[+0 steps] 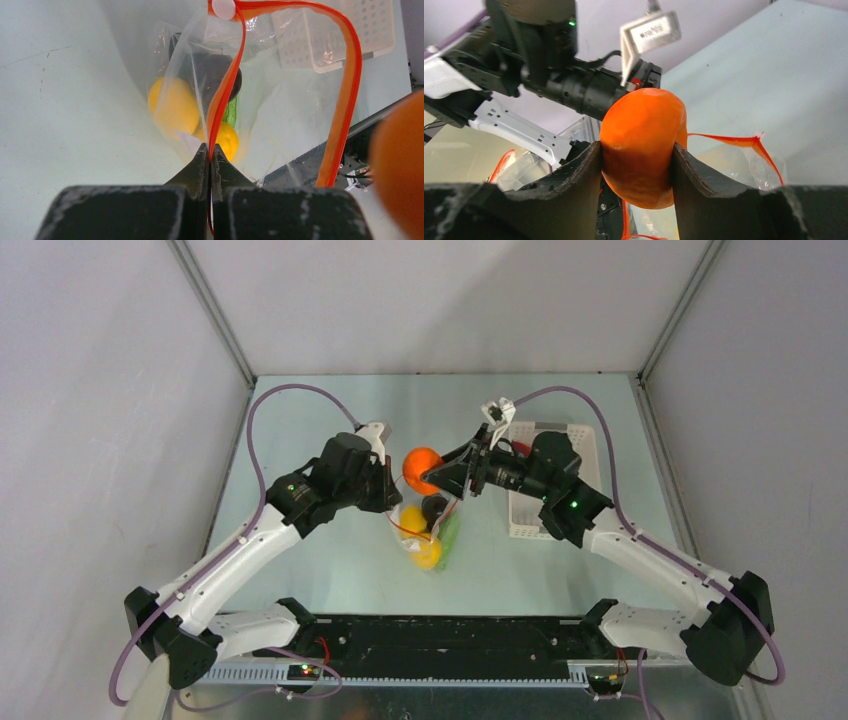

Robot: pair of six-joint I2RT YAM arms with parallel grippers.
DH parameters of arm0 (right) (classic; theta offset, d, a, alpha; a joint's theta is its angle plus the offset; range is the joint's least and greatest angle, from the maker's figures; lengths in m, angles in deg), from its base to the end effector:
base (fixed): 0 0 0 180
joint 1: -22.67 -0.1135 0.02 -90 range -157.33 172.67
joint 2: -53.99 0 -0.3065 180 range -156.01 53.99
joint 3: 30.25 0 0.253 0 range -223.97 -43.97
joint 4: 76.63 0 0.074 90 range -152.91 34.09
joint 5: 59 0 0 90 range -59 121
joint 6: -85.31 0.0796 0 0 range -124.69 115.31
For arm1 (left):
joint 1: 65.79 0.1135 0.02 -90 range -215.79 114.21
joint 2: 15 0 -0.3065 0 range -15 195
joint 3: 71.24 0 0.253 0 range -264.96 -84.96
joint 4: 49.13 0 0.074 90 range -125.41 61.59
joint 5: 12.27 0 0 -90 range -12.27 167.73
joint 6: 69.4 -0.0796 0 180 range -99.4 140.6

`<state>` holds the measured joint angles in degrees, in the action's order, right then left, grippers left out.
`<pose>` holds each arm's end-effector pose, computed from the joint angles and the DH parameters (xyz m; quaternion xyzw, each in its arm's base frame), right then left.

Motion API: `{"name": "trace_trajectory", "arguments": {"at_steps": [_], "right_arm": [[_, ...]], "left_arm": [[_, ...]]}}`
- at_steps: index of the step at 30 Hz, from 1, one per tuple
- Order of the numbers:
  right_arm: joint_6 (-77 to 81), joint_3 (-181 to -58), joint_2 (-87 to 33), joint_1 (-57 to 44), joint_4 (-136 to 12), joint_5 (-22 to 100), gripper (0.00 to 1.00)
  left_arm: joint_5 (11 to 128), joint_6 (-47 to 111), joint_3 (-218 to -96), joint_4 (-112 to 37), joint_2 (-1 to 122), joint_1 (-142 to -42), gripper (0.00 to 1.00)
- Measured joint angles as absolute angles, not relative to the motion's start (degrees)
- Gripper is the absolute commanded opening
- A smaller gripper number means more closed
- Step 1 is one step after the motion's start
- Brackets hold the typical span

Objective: Place the food in the zip-top bag and seal the zipper
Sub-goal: Place the fake fruit in the zipper food storage bag.

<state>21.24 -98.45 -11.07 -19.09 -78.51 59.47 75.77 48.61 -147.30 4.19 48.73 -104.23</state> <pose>0.1887 0.2193 0.4179 -0.2698 0.6235 0.5360 0.5011 0.1921 -0.1559 0.3417 0.0898 0.9054 -0.2403 0.3384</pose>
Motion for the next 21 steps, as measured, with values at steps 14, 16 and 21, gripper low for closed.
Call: {"name": "trace_trajectory", "arguments": {"at_steps": [14, 16, 21], "right_arm": [[17.9, -98.3, -12.9, -25.8, -68.9, 46.6, 0.52], [17.5, -98.3, -12.9, -26.0, -67.6, 45.3, 0.67], [16.5, -98.3, -12.8, -26.0, -66.0, 42.8, 0.98]], "left_arm": [[75.8, 48.6, -147.3, 4.2, 47.6, -104.2, 0.0], [75.8, 48.6, -147.3, 4.2, 47.6, -104.2, 0.0], [75.8, 48.6, -147.3, 4.2, 47.6, -104.2, 0.0]]}}
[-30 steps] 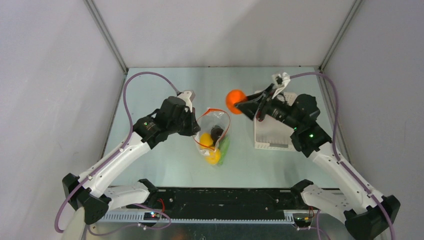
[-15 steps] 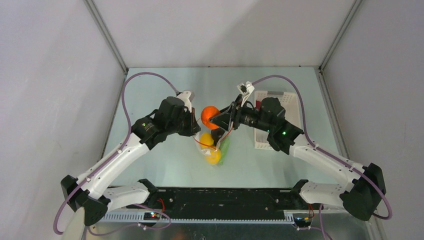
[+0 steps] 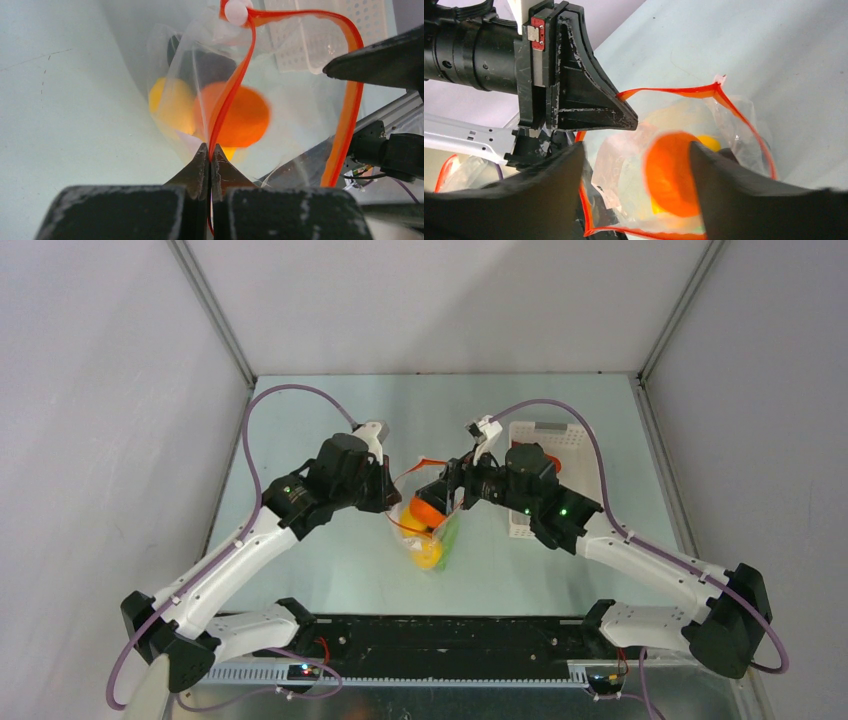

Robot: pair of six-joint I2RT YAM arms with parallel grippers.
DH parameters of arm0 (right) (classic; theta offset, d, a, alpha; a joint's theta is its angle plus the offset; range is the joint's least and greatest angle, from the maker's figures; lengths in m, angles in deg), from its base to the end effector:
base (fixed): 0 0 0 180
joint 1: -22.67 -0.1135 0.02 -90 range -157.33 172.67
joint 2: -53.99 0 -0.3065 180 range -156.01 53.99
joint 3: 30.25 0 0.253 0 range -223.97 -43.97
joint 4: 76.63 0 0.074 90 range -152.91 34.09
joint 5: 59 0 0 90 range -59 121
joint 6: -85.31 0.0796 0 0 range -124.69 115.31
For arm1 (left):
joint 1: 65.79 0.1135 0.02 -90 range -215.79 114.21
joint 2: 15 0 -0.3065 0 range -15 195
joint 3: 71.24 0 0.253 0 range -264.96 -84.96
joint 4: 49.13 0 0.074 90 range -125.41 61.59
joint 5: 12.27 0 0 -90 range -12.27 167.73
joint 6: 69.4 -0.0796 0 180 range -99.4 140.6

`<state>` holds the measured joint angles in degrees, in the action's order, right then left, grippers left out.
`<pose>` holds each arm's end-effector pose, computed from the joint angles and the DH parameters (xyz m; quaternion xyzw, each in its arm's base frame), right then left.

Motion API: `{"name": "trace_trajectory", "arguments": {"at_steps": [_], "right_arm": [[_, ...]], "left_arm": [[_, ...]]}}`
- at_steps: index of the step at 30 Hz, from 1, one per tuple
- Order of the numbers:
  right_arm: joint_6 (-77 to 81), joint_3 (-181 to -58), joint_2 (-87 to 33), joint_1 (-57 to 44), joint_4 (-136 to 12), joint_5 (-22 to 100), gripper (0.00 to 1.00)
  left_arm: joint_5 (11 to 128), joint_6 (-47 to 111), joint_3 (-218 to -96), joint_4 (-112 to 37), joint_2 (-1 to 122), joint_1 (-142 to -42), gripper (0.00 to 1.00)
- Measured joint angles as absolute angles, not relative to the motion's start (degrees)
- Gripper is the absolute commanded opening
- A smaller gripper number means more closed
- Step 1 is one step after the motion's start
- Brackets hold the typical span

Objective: Place the food in the zip-top bag and seal the zipper
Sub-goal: Place the fake fruit in the zipper food storage bag, then pick up the fake vegetable from the bin.

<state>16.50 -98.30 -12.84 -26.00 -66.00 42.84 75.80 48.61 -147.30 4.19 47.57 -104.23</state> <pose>0.1873 0.2377 0.3758 -0.2450 0.7211 0.4328 0.4823 0.1885 -0.1530 0.3462 0.0894 0.9012 -0.2450 0.3462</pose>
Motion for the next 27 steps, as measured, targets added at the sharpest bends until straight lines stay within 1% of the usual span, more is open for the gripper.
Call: {"name": "trace_trajectory", "arguments": {"at_steps": [2, 7, 14, 17, 20, 27], "right_arm": [[16.2, -98.3, -12.7, -26.0, -65.7, 42.2, 0.99], [15.1, -98.3, -11.2, -26.0, -65.0, 41.1, 0.99], [15.6, -98.3, -7.6, -23.2, -62.6, 34.7, 1.0], [16.5, -98.3, -6.8, -18.9, -60.6, 32.9, 0.99], [17.6, -98.3, -6.7, -12.2, -57.9, 33.5, 0.99], [12.6, -98.3, -10.1, 6.8, -52.4, 37.6, 0.99]], "left_arm": [[75.8, 48.6, -147.3, 4.2, 47.6, -104.2, 0.0], [75.8, 48.6, -147.3, 4.2, 47.6, -104.2, 0.0], [75.6, 48.6, -147.3, 4.1, 47.1, -104.2, 0.0], [75.6, 48.6, -147.3, 4.1, 46.8, -104.2, 0.0], [75.6, 48.6, -147.3, 4.2, 46.8, -104.2, 0.0], [75.6, 48.6, -147.3, 4.1, 46.8, -104.2, 0.0]]}}
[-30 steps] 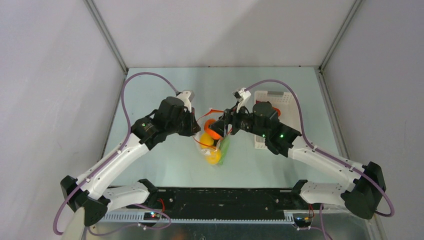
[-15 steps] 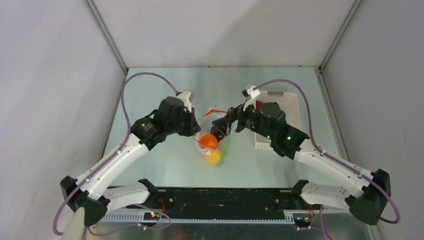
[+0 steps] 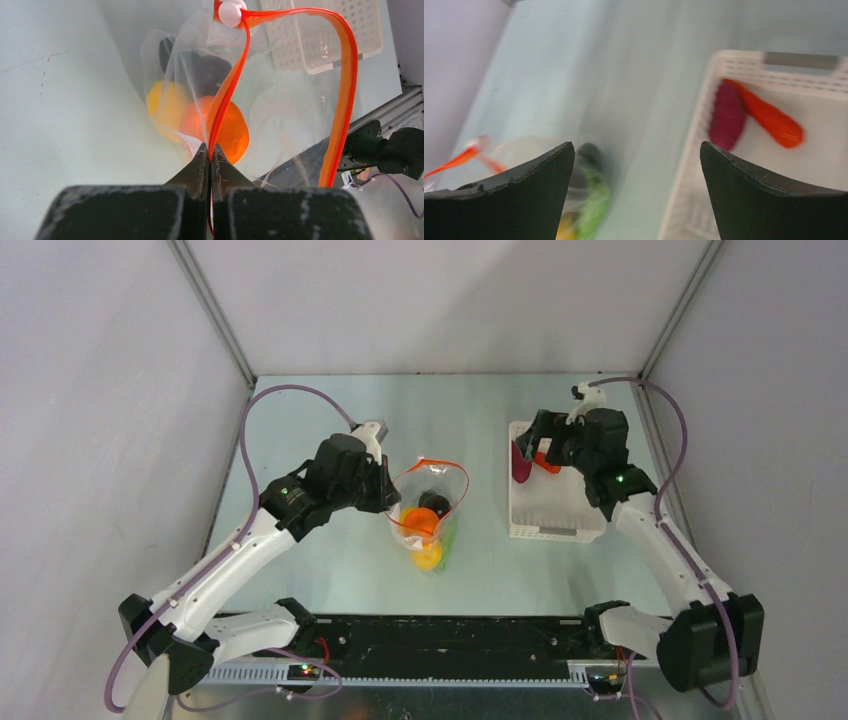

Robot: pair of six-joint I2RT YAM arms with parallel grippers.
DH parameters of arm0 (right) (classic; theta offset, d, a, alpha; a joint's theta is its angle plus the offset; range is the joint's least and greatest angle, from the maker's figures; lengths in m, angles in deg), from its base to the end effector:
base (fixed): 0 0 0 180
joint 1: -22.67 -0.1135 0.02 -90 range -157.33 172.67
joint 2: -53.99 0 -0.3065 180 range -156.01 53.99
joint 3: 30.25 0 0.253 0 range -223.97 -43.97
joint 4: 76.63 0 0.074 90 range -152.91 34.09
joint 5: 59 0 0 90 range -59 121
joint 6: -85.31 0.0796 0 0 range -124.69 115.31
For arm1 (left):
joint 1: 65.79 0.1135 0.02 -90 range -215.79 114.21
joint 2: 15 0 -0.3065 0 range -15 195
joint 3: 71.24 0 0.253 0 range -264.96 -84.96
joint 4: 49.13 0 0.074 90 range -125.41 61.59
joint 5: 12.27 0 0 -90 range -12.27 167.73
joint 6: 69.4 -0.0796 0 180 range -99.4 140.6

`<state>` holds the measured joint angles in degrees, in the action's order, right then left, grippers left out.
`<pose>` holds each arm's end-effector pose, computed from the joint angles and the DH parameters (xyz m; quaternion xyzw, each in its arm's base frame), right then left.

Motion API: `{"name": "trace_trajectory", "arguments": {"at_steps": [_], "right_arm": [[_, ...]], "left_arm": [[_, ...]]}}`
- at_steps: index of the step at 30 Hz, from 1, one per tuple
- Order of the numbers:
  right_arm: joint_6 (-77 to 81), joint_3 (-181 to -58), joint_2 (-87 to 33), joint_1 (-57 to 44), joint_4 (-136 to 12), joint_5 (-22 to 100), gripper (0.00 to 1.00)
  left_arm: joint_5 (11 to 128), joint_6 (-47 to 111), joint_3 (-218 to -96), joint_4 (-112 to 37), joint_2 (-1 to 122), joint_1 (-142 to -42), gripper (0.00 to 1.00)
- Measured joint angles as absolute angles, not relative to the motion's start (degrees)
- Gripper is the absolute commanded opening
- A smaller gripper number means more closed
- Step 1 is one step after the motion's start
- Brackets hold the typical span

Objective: Place the food in the zip-top bag and seal the zipper
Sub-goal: Pick up the fake vegetable from the bin.

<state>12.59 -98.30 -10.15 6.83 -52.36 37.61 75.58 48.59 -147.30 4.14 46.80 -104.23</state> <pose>0.2690 0.0859 0.3533 -0.0226 0.8199 0.2078 0.5329 0.1859 -0.1513 0.3493 0.0902 0.8980 -0.2499 0.3508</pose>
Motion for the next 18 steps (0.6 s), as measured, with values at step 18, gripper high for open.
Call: {"name": "trace_trajectory", "arguments": {"at_steps": [18], "right_arm": [[-9.4, -104.6, -42.1, 23.5, -52.6, 50.7, 0.97]], "left_arm": [[76.3, 48.6, -147.3, 4.2, 46.9, -104.2, 0.0]]}}
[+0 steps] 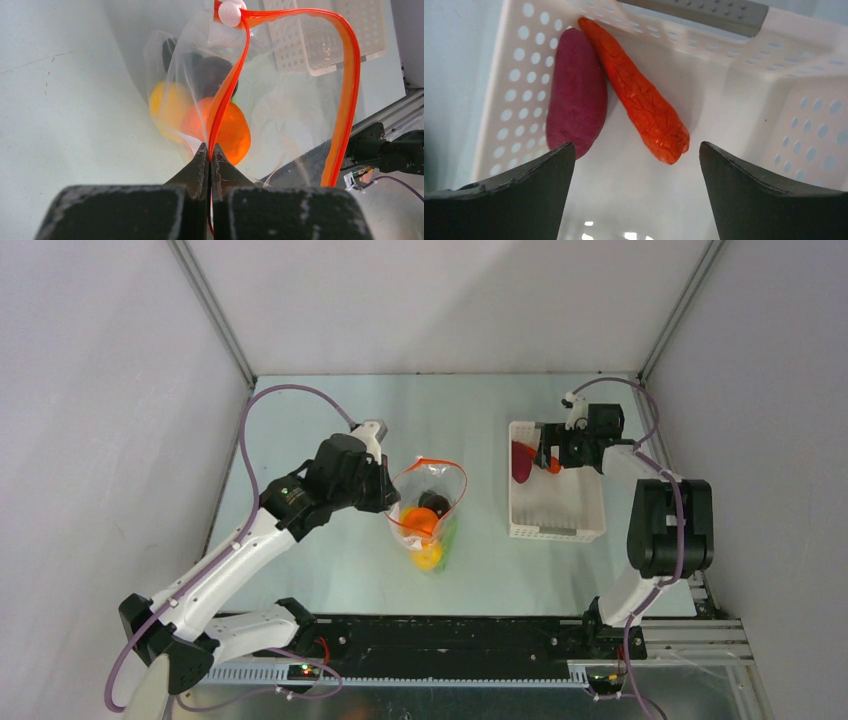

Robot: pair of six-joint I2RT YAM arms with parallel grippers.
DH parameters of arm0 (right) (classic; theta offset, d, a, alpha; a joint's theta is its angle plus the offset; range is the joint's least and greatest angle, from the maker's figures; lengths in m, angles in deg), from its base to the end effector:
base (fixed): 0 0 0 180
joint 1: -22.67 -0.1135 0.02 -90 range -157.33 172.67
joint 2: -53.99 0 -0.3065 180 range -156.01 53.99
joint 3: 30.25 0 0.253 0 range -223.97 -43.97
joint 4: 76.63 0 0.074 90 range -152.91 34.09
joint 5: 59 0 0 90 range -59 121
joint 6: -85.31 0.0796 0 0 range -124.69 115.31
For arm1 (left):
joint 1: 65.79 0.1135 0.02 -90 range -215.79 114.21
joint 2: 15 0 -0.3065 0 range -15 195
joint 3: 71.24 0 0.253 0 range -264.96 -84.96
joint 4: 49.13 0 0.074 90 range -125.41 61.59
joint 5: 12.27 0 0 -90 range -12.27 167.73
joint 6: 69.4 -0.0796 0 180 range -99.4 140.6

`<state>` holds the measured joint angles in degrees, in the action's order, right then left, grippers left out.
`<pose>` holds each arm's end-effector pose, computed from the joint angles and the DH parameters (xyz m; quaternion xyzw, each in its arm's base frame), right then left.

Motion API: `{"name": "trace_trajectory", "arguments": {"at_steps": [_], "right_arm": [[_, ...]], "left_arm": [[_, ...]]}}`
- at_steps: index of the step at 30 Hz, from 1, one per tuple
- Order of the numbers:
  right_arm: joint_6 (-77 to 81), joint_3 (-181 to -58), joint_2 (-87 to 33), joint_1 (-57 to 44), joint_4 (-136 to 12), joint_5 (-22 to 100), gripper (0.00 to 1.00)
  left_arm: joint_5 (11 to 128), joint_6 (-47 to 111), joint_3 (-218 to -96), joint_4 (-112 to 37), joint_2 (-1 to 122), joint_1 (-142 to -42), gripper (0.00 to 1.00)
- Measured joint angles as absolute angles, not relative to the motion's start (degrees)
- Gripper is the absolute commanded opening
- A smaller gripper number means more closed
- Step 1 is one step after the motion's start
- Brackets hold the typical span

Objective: Place the food in the zip-top bag and seal the zipper
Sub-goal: Pick up the fake vegetable from the bin.

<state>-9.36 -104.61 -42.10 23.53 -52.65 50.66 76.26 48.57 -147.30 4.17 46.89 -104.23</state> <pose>0.3919 0.0209 0.2180 -0.0947 0.9100 0.1400 0.3786 0.1867 -0.1508 0.3489 0.0879 0.8987 -0.2449 0.3530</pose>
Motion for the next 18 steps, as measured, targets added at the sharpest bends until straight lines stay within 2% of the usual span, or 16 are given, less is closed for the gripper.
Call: {"name": "trace_trajectory", "arguments": {"at_steps": [10, 18], "right_arm": [[-21.7, -111.3, -49.3, 22.5, -47.6, 47.7, 0.95], [-32.7, -116.1, -55.1, 16.2, -41.6, 41.1, 0.9]], "left_arm": [[78.1, 48.5, -147.3, 4.2, 47.0, -104.2, 0.0], [79.0, 48.5, -147.3, 4.3, 47.2, -104.2, 0.0]]}}
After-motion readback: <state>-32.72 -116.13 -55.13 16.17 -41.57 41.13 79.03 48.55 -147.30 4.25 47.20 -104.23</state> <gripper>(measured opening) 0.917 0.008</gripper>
